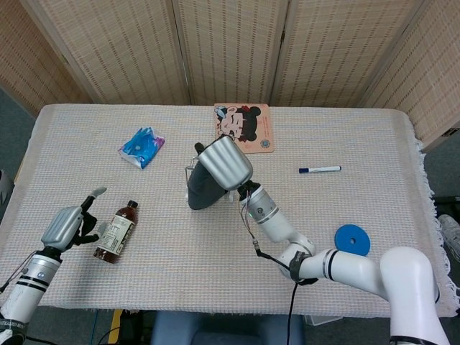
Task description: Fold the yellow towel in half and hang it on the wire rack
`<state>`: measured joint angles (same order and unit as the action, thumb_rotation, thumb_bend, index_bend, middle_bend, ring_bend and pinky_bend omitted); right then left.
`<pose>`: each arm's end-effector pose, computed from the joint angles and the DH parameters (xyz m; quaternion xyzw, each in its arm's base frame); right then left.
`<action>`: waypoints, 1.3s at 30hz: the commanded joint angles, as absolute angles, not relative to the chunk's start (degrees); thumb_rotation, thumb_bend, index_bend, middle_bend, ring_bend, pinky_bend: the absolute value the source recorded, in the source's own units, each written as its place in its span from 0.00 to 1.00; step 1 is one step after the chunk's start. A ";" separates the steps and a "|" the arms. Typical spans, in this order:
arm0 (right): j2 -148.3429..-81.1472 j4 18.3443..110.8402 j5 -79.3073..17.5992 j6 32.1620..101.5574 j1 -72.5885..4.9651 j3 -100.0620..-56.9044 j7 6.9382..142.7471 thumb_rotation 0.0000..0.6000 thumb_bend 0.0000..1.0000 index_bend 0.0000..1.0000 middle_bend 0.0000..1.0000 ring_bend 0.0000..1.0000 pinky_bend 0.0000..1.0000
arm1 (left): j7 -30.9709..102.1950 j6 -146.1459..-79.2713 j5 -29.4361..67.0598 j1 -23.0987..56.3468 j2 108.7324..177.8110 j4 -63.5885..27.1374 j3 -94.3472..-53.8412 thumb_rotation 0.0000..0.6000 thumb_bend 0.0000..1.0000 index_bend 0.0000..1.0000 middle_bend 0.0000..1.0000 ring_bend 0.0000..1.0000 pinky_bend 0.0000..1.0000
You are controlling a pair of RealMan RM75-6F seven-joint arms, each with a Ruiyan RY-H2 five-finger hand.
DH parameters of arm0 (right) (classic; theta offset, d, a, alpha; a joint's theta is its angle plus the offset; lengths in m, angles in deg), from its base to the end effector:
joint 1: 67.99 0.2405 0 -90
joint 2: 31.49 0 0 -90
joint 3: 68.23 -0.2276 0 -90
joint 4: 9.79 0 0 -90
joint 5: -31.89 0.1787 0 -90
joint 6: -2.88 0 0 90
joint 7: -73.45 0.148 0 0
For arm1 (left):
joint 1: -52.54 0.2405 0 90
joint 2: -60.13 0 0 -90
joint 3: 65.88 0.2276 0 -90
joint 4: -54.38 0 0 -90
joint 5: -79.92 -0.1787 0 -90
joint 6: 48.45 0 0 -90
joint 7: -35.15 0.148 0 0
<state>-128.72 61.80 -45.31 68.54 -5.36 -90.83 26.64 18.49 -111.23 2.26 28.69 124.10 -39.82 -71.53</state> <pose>0.0397 -0.3697 0.0492 0.7069 0.0320 0.4647 0.5322 -0.2276 0.2672 0.1346 -0.6095 -0.5158 -0.4288 0.4227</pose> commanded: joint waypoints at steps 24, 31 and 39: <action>-115.64 87.77 -49.88 79.12 -13.43 -88.09 15.50 1.00 0.55 0.79 0.96 1.00 1.00 | 17.00 -109.95 1.06 27.45 124.74 -38.46 -71.90 1.00 0.48 0.09 0.96 0.80 0.92; -113.03 91.02 -50.25 80.03 -16.43 -85.83 12.77 1.00 0.55 0.80 0.96 1.00 1.00 | 16.49 -109.37 0.74 27.14 124.98 -37.70 -71.67 1.00 0.48 0.09 0.96 0.80 0.92; -118.25 84.93 -46.33 76.10 -14.36 -86.17 13.89 1.00 0.55 0.80 0.96 1.00 1.00 | 16.23 -109.48 0.83 27.32 125.06 -37.45 -71.46 1.00 0.48 0.09 0.96 0.80 0.92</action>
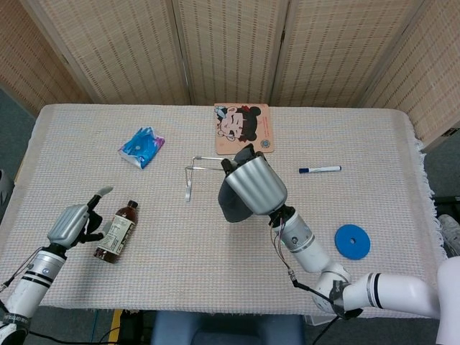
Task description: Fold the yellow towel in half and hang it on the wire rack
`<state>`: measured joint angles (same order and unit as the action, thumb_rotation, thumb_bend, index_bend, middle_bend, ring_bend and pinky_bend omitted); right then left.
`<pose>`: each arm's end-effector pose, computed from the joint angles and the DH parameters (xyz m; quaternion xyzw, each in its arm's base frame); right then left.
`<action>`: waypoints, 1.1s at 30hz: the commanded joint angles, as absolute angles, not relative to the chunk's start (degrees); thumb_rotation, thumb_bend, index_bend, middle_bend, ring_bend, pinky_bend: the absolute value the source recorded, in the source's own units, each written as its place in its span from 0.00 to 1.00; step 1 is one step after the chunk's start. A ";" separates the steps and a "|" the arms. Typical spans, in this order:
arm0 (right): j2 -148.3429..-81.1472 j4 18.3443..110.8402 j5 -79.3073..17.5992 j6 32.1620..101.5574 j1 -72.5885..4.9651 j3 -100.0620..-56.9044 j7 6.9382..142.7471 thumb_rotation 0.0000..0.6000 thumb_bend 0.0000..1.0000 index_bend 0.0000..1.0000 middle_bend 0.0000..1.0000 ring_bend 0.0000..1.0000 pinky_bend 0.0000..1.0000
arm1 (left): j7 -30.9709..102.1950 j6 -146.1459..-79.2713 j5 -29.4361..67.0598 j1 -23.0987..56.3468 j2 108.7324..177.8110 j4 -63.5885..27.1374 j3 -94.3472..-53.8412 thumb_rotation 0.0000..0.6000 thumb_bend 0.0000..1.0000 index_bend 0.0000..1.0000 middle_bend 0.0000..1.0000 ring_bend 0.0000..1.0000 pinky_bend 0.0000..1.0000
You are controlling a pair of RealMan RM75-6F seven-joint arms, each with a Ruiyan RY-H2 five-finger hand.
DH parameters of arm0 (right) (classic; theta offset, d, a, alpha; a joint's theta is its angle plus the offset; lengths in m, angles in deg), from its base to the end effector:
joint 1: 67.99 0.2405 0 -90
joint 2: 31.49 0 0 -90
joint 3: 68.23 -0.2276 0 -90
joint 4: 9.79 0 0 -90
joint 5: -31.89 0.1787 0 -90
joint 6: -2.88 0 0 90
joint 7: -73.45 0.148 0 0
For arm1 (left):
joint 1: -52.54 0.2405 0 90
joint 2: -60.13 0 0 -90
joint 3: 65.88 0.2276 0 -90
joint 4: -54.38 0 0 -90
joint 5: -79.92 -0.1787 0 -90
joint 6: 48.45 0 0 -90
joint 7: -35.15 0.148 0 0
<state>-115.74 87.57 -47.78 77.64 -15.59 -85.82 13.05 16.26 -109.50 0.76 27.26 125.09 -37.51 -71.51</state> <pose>0.0117 -0.3128 0.0975 0.6931 0.0647 0.4545 0.5558 -0.2259 0.2739 0.1286 -0.6205 -0.5157 -0.4275 0.4078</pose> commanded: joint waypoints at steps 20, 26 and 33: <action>-135.58 55.45 -38.66 68.55 -2.34 -92.10 18.52 1.00 0.55 0.80 0.96 1.00 1.00 | 14.86 -110.12 1.92 29.38 124.05 -36.59 -70.49 1.00 0.48 0.09 0.96 0.80 0.92; -138.04 47.41 -38.57 66.65 0.82 -92.75 21.63 1.00 0.55 0.80 0.96 1.00 1.00 | 14.86 -109.81 2.15 29.46 124.27 -36.26 -70.46 1.00 0.48 0.09 0.96 0.80 0.92; -140.53 36.78 -38.96 64.30 4.36 -93.18 27.31 1.00 0.55 0.80 0.96 1.00 1.00 | 15.80 -109.39 3.13 29.46 123.69 -36.90 -70.77 1.00 0.48 0.09 0.96 0.80 0.92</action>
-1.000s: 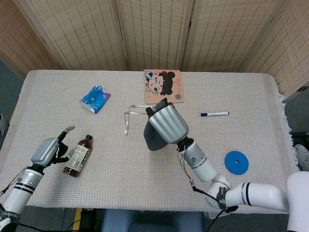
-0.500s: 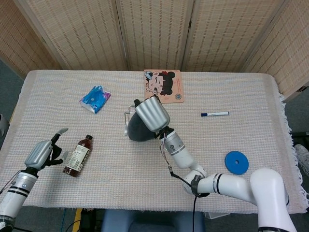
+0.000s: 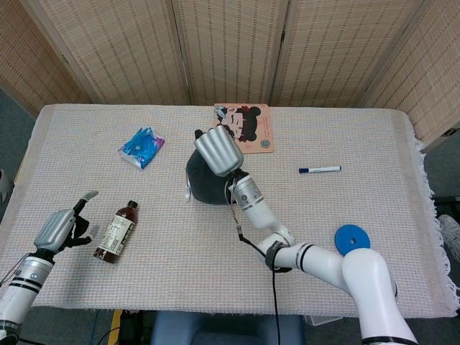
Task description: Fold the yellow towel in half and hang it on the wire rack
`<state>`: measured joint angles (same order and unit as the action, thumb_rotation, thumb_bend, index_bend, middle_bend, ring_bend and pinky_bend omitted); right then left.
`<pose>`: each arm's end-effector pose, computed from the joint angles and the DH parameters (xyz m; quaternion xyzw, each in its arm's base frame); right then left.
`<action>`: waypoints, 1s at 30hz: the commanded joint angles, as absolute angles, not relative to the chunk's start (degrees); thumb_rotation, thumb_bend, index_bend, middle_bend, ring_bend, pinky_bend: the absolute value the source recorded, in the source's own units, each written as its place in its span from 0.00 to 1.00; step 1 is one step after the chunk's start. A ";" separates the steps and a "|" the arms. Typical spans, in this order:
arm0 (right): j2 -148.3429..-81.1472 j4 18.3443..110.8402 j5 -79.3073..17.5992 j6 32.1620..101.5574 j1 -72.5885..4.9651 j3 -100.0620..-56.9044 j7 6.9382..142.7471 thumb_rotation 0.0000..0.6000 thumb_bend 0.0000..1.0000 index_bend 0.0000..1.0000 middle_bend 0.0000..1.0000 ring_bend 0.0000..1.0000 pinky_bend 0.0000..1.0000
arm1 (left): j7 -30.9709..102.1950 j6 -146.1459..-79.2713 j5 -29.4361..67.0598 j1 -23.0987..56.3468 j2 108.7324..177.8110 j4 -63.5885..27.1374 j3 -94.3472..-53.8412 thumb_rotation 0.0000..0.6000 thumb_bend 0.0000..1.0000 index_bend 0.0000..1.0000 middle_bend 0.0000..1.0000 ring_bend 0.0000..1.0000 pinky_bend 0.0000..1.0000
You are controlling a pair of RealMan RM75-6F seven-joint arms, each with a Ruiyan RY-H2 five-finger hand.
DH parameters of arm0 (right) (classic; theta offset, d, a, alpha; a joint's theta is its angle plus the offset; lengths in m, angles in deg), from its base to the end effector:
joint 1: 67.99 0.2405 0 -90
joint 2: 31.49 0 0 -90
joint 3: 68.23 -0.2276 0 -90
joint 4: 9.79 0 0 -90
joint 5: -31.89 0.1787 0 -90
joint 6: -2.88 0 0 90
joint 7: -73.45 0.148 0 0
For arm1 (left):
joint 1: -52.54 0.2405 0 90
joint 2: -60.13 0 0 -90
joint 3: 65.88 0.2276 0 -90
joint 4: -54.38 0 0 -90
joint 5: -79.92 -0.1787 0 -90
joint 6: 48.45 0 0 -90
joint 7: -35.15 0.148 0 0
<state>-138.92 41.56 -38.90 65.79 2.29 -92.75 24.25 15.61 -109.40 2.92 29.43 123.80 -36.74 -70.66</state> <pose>0.0474 -0.4064 0.0221 0.6959 0.0337 0.4045 0.5925 -0.2478 0.2651 0.1373 -0.5995 -0.5346 -0.4079 0.4341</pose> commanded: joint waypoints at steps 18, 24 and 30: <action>-149.14 11.36 -39.62 56.06 10.66 -90.99 41.85 1.00 0.55 0.80 0.96 1.00 1.00 | 18.66 -107.70 6.56 29.42 124.05 -37.28 -71.33 1.00 0.48 0.09 0.96 0.80 0.92; -151.45 5.62 -39.20 52.94 12.43 -90.78 44.39 1.00 0.52 0.80 0.96 1.00 1.00 | 19.55 -107.57 7.05 29.69 124.00 -37.73 -71.18 1.00 0.48 0.09 0.96 0.80 0.92; -152.94 1.14 -36.96 49.44 14.13 -92.18 43.45 1.00 0.46 0.51 0.96 1.00 1.00 | 20.50 -107.84 7.54 29.93 123.39 -38.77 -71.41 1.00 0.48 0.09 0.96 0.80 0.92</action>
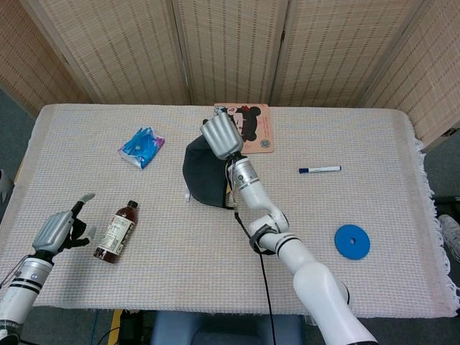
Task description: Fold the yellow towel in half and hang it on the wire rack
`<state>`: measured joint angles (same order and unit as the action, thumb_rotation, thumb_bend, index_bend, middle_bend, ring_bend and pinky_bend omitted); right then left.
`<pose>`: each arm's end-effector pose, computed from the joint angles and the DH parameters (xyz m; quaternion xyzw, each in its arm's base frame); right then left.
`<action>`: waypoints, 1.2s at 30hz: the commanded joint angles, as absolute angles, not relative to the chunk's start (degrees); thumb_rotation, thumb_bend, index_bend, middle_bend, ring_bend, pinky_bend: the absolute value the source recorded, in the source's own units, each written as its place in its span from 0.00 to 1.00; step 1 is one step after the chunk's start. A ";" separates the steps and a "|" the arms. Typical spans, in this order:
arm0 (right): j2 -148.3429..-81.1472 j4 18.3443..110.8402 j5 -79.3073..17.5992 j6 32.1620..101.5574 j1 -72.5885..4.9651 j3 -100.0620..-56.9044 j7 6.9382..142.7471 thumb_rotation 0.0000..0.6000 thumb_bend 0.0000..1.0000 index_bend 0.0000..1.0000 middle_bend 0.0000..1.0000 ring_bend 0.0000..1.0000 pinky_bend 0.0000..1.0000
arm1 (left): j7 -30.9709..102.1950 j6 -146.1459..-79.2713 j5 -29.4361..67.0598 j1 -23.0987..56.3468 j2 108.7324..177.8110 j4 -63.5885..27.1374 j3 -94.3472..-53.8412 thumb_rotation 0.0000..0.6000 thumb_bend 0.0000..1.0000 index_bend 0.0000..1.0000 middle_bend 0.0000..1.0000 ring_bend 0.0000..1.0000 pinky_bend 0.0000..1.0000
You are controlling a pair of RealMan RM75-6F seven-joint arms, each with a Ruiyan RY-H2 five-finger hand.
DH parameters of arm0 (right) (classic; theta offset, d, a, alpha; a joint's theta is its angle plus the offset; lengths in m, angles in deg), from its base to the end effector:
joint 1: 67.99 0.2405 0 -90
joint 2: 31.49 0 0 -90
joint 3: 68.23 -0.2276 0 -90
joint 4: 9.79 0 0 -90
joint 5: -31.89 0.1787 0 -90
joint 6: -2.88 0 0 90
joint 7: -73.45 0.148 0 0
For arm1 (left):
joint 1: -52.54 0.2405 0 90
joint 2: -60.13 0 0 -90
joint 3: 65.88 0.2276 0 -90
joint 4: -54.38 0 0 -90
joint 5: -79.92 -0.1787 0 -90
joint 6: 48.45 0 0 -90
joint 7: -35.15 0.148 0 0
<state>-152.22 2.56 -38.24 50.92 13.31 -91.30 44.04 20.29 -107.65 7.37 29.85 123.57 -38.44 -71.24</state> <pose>0.0356 -0.4563 -0.0017 0.7223 -0.0097 0.3371 0.6038 -0.2536 0.2628 0.1358 -0.5918 -0.5450 -0.3829 0.4540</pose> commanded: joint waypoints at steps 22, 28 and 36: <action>-148.27 5.11 -36.84 54.10 10.77 -91.10 48.74 1.00 0.27 0.00 0.91 0.98 1.00 | 22.94 -107.39 9.20 28.94 123.53 -39.80 -72.98 1.00 0.48 0.09 0.96 0.80 0.92; -142.01 16.84 -39.14 61.56 4.19 -88.82 50.27 1.00 0.27 0.00 0.87 0.94 1.00 | 22.77 -107.79 9.47 28.85 124.22 -38.61 -73.52 1.00 0.48 0.10 0.96 0.79 0.92; -123.22 54.87 -36.86 68.94 -10.00 -87.02 42.79 1.00 0.43 0.15 0.72 0.75 0.89 | 24.27 -109.98 9.04 28.83 125.61 -37.06 -74.36 1.00 0.48 0.11 0.89 0.71 0.90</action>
